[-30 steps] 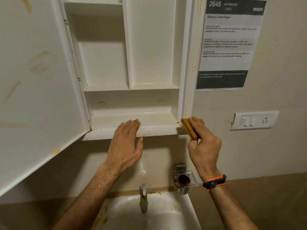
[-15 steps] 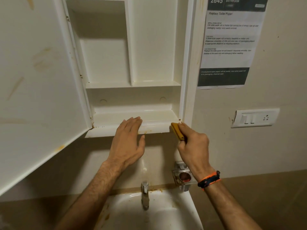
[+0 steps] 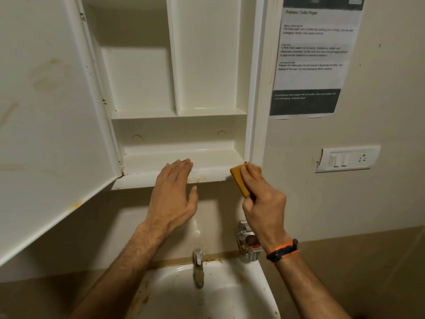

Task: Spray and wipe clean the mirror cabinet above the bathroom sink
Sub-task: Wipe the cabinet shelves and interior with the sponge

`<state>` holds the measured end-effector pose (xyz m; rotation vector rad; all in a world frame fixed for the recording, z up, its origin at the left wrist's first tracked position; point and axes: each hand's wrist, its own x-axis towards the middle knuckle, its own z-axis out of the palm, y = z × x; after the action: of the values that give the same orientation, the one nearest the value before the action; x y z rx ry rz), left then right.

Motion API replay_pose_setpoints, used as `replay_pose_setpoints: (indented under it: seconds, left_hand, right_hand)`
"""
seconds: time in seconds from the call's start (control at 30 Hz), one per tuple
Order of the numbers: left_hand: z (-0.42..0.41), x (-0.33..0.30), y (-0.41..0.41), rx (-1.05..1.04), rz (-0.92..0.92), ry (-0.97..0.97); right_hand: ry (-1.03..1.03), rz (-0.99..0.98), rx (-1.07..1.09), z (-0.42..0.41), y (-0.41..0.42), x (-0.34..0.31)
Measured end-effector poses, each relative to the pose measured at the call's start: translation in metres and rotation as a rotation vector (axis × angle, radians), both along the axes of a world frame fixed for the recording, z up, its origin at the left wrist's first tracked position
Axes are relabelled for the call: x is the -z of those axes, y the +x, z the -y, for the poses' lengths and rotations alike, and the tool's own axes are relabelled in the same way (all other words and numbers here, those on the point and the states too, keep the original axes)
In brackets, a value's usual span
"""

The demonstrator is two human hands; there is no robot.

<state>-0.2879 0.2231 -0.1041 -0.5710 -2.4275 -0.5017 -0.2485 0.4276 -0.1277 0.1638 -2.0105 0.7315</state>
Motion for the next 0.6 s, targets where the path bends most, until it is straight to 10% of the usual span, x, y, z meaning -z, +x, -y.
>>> replay_pose_setpoints:
  seconds: [0.17, 0.43, 0.6]
  left_hand:
    - [0.0, 0.001, 0.0, 0.003, 0.005, -0.006]
    - [0.001, 0.001, -0.001, 0.008, 0.003, -0.015]
    - [0.001, 0.002, 0.0, 0.004, -0.006, -0.025]
  right_hand:
    - [0.326, 0.005, 0.111, 0.005, -0.019, 0.003]
    - [0.131, -0.001, 0.037, 0.002, 0.001, 0.01]
    - [0.366, -0.038, 0.029, 0.002, -0.021, -0.016]
